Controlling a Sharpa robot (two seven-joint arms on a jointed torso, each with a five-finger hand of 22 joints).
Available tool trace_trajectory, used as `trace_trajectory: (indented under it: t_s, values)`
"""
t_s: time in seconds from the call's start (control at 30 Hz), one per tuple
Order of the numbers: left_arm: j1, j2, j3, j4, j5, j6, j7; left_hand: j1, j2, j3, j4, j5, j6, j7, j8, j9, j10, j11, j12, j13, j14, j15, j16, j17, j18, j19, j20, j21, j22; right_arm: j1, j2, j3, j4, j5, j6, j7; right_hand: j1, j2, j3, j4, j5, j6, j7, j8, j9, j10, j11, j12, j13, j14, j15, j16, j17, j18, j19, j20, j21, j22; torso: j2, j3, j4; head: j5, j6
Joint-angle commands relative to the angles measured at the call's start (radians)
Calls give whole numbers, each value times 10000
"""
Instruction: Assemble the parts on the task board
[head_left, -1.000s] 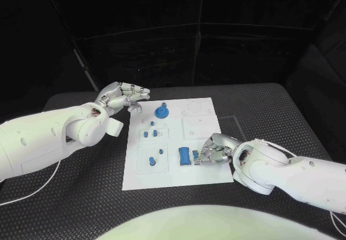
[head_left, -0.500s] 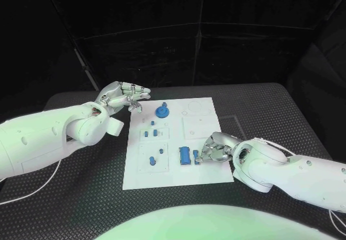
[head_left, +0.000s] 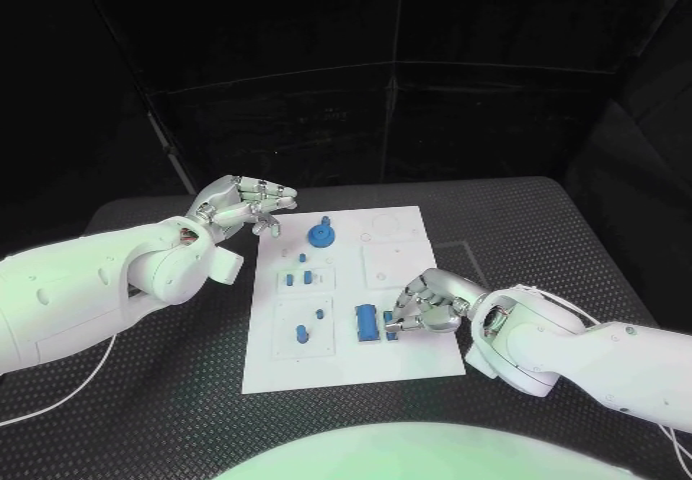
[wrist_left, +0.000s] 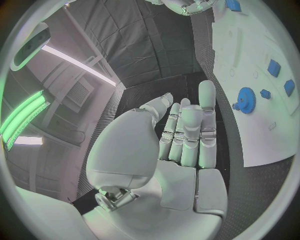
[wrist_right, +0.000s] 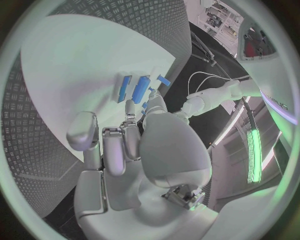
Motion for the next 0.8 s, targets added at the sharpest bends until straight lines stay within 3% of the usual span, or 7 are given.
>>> trace_trajectory:
  t_s: [0.03,0.13,0.27,0.43,0.53,0.67,0.8]
  values:
    - [15,7,8,-19,947,241,156,-352,-182,-339,156,-72,-124,6,60,0,-125,2,100,31,-59,32,-24,-19,127,-18,88,-62,-35,123,56,155,-522,2860,-780,2945,496,187,83,-235,-89,-277,140,-301,-133,-784,115,-1564,-1257,477,156,-698,418,266,-731,97,-907,-1391,-108,-108,62,-81,310]
    - [16,49,8,-121,1353,264,274,-469,-252,-623,255,-72,-146,-4,110,3,-159,-5,203,61,-93,28,-42,-85,135,-14,94,-113,-69,315,294,256,-1336,4607,-784,4028,889,319,98,-433,-180,-429,249,-565,-249,-2466,240,-4883,-3654,-281,296,-2662,-1942,763,-2289,216,-3122,-4315,-203,-188,92,-156,596]
    - [17,168,9,-410,1659,171,460,-331,-123,-889,302,-46,-114,-122,182,-14,-203,-46,274,32,-1277,53,-1177,-1661,128,-624,131,-627,-325,614,847,313,-2586,6652,-558,5044,1576,592,241,-627,-613,-704,606,-1021,-499,-4271,658,-7575,-5711,-2634,671,-7429,-6371,749,-3522,568,-5029,-5650,-365,-260,100,-169,983]
    - [16,453,9,-916,2067,-100,794,32,63,-1024,309,-33,-233,-64,-82,-54,-185,158,-184,-301,-3048,437,-4088,-2982,6,-2791,498,-2496,-1397,846,1629,348,-3944,8357,-84,5960,2175,861,290,-574,-714,-547,893,-1691,-1043,-4726,1156,-9798,-8365,-4435,1452,-10847,-8231,554,-4994,1231,-7381,-7012,-475,-310,119,-127,1374]
    - [11,695,9,-1249,2276,-267,1007,198,84,-1068,319,-30,-304,78,-318,-56,-349,367,-773,-353,-3681,945,-6111,-3824,-117,-4324,921,-3880,-2300,925,2308,480,-4849,8984,81,6454,2176,928,257,-570,-611,-298,1038,-2238,-1499,-4338,1373,-10765,-10164,-4611,1790,-12485,-9515,677,-5169,1698,-8654,-7843,-528,-326,133,-55,1824]
    - [-7,887,10,-1455,2361,-433,1178,295,127,-1210,288,-24,-428,146,-580,-53,-487,545,-1195,-353,-3929,1218,-7388,-4378,-6,-5270,1353,-4766,-2973,955,2868,650,-5479,9236,191,6814,2006,864,254,-731,-594,-87,1121,-2676,-1898,-4065,1421,-11190,-11370,-4383,1907,-13336,-10316,831,-4950,1955,-9454,-8399,-538,-321,96,67,2000]
    - [-46,1194,12,-1719,2404,-794,1366,287,206,-1450,287,-18,-548,195,-840,-58,-770,717,-1636,-358,-4198,1438,-8412,-4803,138,-5601,1698,-5183,-3404,971,3356,742,-6056,9363,384,7054,1658,884,322,-950,-613,-45,1176,-2825,-2291,-3963,1472,-11504,-12268,-4171,1984,-13974,-10985,841,-4696,2028,-10112,-8859,-552,-320,151,40,2174]
